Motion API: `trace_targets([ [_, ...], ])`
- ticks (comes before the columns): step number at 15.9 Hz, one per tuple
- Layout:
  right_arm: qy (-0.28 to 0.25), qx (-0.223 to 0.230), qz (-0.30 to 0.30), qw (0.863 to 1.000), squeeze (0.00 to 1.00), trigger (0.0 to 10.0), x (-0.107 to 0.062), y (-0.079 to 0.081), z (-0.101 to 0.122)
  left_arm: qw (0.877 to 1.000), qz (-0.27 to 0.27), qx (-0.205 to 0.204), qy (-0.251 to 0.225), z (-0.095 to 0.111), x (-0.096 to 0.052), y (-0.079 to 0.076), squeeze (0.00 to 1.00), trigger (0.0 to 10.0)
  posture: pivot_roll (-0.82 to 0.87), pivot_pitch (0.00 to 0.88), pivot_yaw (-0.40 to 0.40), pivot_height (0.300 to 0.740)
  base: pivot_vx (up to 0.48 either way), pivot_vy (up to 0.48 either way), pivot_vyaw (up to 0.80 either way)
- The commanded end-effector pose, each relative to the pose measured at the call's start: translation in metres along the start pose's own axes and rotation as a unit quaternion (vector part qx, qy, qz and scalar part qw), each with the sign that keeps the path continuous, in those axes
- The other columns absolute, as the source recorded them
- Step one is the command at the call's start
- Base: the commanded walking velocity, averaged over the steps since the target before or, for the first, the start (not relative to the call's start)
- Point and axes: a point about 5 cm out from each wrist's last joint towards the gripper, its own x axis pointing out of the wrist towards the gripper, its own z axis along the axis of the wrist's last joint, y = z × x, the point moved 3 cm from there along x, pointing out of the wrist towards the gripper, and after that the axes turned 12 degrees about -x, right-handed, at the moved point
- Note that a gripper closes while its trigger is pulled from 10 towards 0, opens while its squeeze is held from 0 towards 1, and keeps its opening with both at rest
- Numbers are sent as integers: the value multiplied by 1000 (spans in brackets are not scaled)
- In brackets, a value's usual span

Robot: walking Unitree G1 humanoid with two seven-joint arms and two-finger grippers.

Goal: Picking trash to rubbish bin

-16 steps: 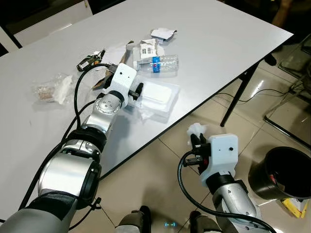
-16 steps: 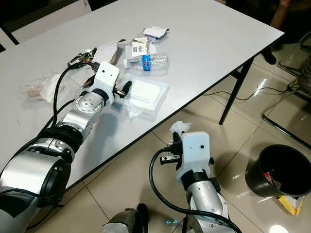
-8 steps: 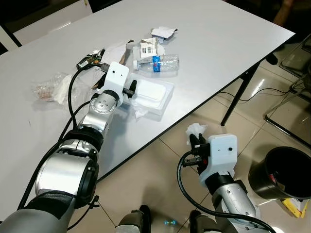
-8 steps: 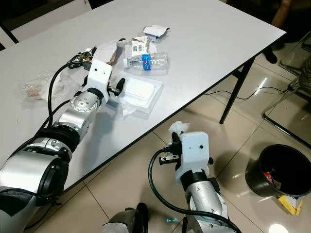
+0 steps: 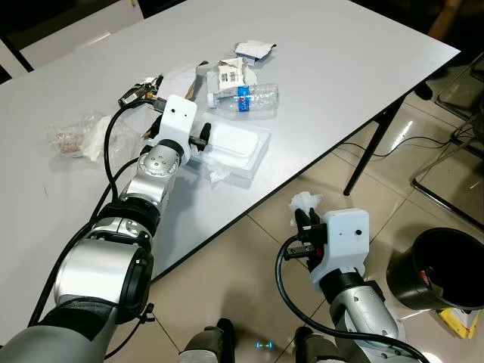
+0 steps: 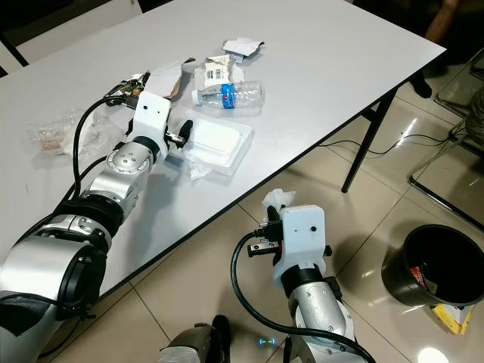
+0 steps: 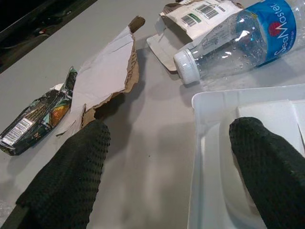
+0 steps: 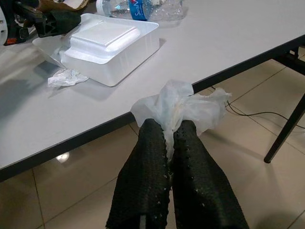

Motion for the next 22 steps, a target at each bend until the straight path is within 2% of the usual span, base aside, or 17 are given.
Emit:
trace_targets([
  [1,-3,9,9,1000,0,10000,-2,4,2,1000,7,-6,-2,3,0,5,0,10000,-34,234,115,740,0,0,0],
  [10,-3,9,9,1000,0,10000,-2,4,2,1000,7,-2,-1,3,0,5,0,10000,-33,232,115,740,0,0,0],
  [11,-3,2,11,1000,0,10000,0,3,1,982,-88,18,165,-68,-17,-18,0,4431,-34,226,113,740,0,0,0],
  [12,-3,1,11,1000,0,10000,0,3,1,979,-100,11,176,-73,-20,-21,0,8706,-34,226,113,740,0,0,0],
  [13,-4,1,10,1000,0,10000,0,3,1,982,-108,-5,153,-65,-17,-26,0,10000,-34,226,113,740,0,0,0],
  [16,-4,-1,9,1000,0,10000,1,3,1,987,-118,-26,108,-50,-12,-33,0,10000,-30,219,113,740,0,0,0],
  [20,-6,-6,7,1000,0,10000,2,-1,0,987,-119,-29,101,-47,-12,-34,0,10000,-22,204,105,740,0,0,0],
  [21,-6,-7,7,1000,0,10000,3,-1,0,987,-121,-32,105,-49,-12,-33,0,7882,-19,202,104,740,0,0,0],
  [22,-6,-8,7,1000,0,10000,4,-1,0,985,-127,-35,109,-50,-13,-33,0,0,-19,202,104,740,0,0,0],
])
